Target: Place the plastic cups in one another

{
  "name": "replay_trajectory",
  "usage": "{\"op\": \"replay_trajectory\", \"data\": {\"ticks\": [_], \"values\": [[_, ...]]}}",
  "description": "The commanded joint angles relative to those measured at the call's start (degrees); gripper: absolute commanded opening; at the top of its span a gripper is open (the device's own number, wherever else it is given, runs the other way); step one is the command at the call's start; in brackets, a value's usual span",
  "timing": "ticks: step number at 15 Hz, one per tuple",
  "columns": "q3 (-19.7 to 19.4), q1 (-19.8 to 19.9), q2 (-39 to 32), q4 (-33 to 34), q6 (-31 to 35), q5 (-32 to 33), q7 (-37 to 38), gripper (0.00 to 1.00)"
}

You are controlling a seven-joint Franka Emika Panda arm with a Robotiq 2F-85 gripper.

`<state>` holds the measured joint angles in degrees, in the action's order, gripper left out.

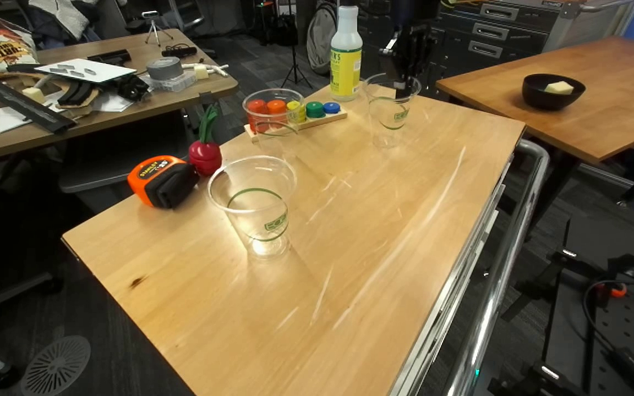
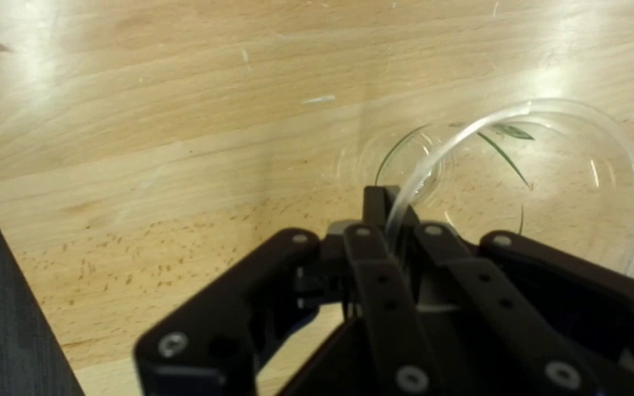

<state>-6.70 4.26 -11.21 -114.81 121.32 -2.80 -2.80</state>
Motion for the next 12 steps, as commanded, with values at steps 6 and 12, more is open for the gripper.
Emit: {"op": "replay_trajectory", "data": {"ticks": [6,12], "values": [[2.4,-0.6,0.2,11.8,-12.5,-3.2,5.3,0.01],[5.3,-2.6,-4.6,27.5,-17.4,-3.1,5.2,0.01]]}}
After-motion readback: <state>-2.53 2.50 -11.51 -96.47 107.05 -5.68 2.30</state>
